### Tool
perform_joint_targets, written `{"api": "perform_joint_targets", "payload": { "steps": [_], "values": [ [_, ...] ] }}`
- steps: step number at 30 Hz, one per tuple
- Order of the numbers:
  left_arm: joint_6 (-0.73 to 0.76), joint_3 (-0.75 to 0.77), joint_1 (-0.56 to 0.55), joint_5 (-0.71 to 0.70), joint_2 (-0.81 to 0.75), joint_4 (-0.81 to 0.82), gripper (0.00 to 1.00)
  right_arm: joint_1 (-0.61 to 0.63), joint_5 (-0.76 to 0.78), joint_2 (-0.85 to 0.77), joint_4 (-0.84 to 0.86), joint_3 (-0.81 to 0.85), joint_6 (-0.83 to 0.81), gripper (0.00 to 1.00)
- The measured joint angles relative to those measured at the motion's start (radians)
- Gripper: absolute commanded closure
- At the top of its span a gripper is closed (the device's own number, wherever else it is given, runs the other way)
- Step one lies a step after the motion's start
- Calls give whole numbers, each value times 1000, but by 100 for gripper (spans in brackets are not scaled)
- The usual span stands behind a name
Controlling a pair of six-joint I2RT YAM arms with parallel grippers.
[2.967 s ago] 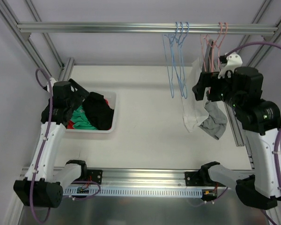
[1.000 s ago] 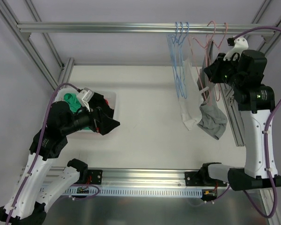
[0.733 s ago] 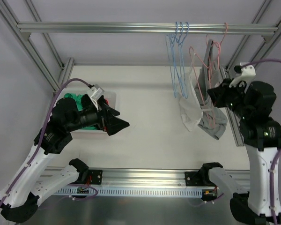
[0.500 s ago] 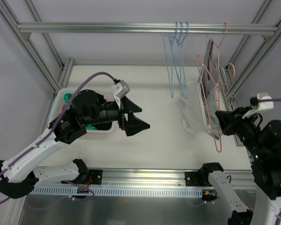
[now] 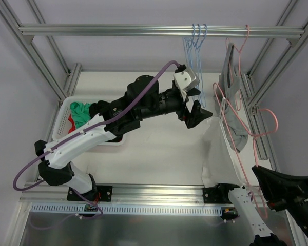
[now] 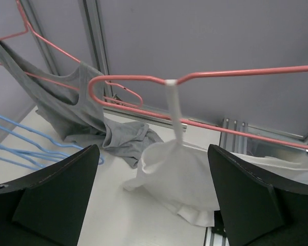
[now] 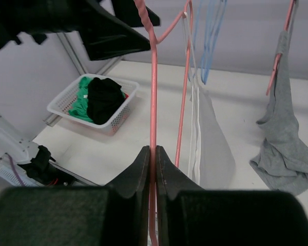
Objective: Remove the tank top from the hanger
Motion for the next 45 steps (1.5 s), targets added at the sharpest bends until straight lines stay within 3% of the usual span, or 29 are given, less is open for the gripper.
{"api": "perform_joint_targets", "payload": {
  "steps": [2, 7, 10, 12, 15, 17, 18, 23, 34, 45],
  "values": [
    [11, 29, 0, 6, 43, 0, 24, 18, -22, 0, -7, 54, 10, 100],
    [26, 50, 0, 40, 99, 0, 33, 52, -45, 3, -20, 83, 26, 100],
    [24, 50, 0, 48, 102, 0, 60, 55, -55, 14, -32, 82, 30, 100],
    [27, 52, 0, 50, 102, 4, 72, 55, -59, 21, -35, 82, 32, 100],
    [29, 52, 0, 51, 101, 7, 73, 56, -60, 25, -39, 80, 32, 100],
    [29, 49, 0, 51, 99, 9, 63, 56, -60, 25, -40, 76, 32, 100],
    [31, 46, 0, 51, 96, 10, 48, 56, -60, 25, -41, 74, 32, 100],
    [22, 21, 0, 54, 79, 23, 43, 56, -60, 26, -42, 49, 32, 100],
    [-1, -29, 0, 67, 46, 64, 43, 60, -21, 26, -43, 29, 32, 100],
    [-18, -57, 0, 68, 35, 90, 67, 64, -60, 26, -41, 1, 43, 100]
  ]
}}
